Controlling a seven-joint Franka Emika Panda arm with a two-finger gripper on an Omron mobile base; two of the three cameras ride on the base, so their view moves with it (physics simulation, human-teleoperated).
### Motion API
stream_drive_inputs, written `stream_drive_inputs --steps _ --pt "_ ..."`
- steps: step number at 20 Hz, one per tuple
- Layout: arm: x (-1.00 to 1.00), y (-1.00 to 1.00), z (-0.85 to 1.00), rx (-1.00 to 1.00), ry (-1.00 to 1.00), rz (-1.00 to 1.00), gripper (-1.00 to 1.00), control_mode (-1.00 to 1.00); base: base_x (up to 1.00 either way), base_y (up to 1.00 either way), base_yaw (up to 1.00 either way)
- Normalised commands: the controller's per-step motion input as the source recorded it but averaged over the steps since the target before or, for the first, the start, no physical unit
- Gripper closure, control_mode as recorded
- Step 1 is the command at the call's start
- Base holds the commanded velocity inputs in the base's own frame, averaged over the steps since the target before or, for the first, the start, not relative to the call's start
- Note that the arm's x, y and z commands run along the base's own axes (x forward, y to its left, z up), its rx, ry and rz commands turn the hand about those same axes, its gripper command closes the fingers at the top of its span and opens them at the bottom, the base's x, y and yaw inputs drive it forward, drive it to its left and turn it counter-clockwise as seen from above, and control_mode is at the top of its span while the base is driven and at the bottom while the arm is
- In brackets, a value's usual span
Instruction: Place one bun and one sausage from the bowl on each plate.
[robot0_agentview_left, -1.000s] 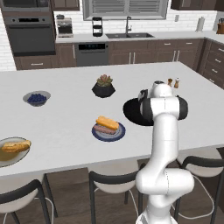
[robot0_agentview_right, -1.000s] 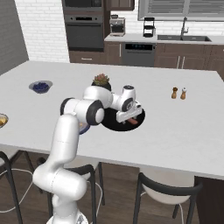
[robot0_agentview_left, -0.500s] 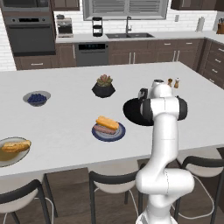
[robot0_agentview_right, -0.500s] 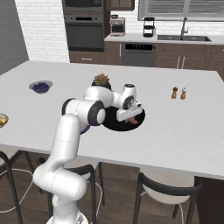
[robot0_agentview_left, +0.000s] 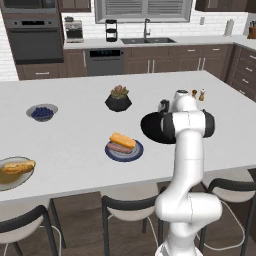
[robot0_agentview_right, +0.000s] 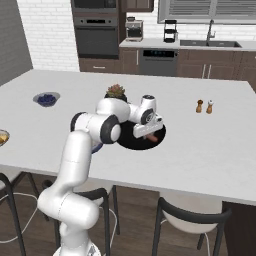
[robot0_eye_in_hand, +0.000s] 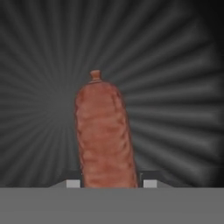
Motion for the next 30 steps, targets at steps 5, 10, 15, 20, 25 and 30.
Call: stream_drive_inputs --steps 5,10,15,20,25,30 --pt "-0.5 0.34 0.84 0.0 -0.15 0.0 1.0 -1.0 0.0 0.0 0.0" --pt "-0.57 0.64 0.95 0.0 -0.12 0.0 1.0 -1.0 0.0 0.0 0.0" --pt "-0.55 0.95 0.59 0.0 -0.09 0.0 1.0 -1.0 0.0 0.0 0.0" --pt "-0.52 1.0 0.19 0.0 -0.1 0.0 1.0 -1.0 0.0 0.0 0.0" --pt "-0.44 1.0 0.17 0.0 -0.09 0.07 1.0 -1.0 0.0 0.0 0.0" --pt "-0.42 1.0 0.21 0.0 -0.04 0.16 1.0 -1.0 0.0 0.0 0.0"
